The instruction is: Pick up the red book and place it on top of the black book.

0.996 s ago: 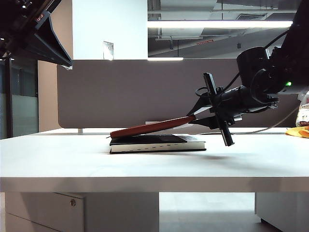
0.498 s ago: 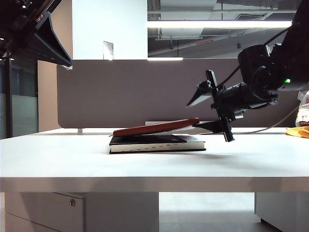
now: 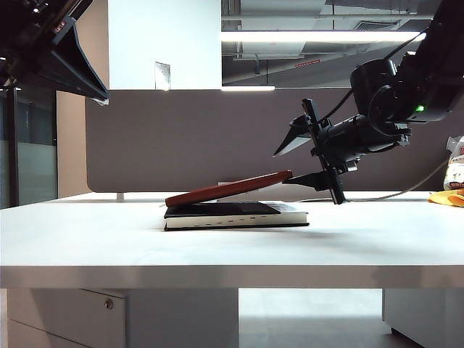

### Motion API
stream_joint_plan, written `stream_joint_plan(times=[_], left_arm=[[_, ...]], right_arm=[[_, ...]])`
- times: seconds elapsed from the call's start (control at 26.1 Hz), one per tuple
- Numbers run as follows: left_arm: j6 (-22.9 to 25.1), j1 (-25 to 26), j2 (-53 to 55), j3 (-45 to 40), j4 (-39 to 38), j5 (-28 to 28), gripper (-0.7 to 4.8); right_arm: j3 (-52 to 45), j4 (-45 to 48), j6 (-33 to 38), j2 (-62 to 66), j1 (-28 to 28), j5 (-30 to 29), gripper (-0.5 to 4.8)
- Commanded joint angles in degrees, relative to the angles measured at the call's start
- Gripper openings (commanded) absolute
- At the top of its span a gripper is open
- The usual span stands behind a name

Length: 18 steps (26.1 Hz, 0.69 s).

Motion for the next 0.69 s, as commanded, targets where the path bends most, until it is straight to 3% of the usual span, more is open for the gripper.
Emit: stream_joint_plan(times=[0.04, 0.11, 0.15, 0.23, 0.65, 0.69], left_arm=[[0.7, -0.02, -0.09, 0.24, 0.31, 0.02, -0.05], [1.11, -0.02, -0.09, 0.24, 0.11, 0.02, -0.05], [1.14, -0.02, -0.09, 0.24, 0.11, 0.0, -0.05], [1.14, -0.02, -0.09, 0.24, 0.11, 0.0, -0.05], [1.55, -0.02, -0.11, 0.24, -1.38, 0.09, -0.05], [1.53, -0.02, -0.11, 0.24, -1.6, 0.7, -0.05]], right_arm=[[0.37, 0.02, -0.76, -0.61, -0.31, 1.03, 2.69], [0.37, -0.22, -2.99, -0.61, -0.74, 0.44, 2.21], [0.37, -0.35, -4.94, -0.63, -0.81, -0.24, 1.41], [0.37, -0.83, -6.34, -0.63, -0.9, -0.72, 1.05], [0.44, -9.97, -17.09, -1.22, -1.09, -0.98, 1.08], [0.44, -10.19, -17.46, -1.36, -1.4, -1.07, 1.28]])
